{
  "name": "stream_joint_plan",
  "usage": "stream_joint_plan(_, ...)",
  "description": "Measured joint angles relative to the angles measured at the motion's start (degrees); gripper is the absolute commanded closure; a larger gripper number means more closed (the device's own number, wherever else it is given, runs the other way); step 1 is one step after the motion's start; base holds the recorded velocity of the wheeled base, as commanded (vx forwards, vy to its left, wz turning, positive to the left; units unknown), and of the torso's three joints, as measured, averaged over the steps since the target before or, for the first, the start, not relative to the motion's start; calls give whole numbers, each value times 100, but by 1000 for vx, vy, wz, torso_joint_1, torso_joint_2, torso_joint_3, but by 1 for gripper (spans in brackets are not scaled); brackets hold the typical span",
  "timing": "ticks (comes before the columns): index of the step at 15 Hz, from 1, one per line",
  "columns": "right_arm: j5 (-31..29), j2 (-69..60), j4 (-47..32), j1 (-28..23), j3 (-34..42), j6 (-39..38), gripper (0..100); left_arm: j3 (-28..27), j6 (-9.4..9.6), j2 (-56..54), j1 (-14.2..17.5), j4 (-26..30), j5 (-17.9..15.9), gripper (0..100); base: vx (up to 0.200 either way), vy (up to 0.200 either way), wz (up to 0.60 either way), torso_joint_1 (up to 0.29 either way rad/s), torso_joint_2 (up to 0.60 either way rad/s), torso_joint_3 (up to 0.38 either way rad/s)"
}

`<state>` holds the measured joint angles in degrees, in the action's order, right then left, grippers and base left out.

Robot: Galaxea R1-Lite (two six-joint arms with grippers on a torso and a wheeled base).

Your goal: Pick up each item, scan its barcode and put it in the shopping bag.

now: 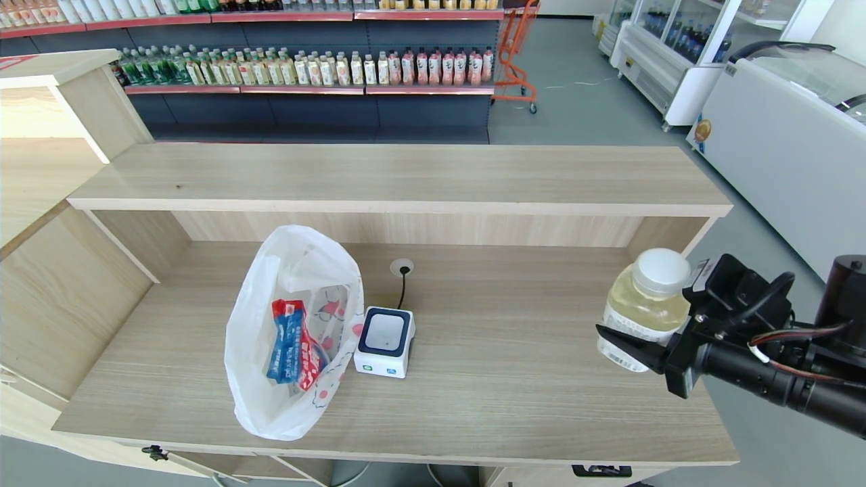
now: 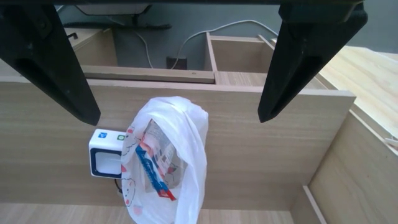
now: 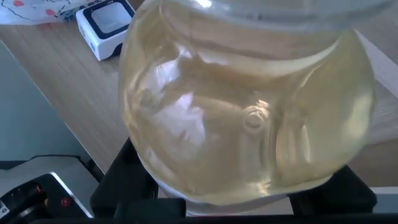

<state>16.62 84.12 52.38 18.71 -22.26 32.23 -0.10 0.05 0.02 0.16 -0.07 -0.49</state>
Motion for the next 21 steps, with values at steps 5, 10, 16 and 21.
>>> stream_joint_plan(5,106,-55,2,49,66,-514,100,0,9,0,0,-2,-2,0,0,200,0,5,6,3)
stream_joint_plan(10,180,-30,6,35,57,-695,100,0,13,0,0,2,-2,0,0,200,0,1,1,0)
stream_joint_plan(16,290,177,96,-229,21,-724,100,0,30,0,0,0,-2,0,0,167,0,1,4,1)
stream_joint_plan(21,492,469,496,-347,22,-722,100,0,38,0,-5,2,0,0,40,0,0,0,0,2)
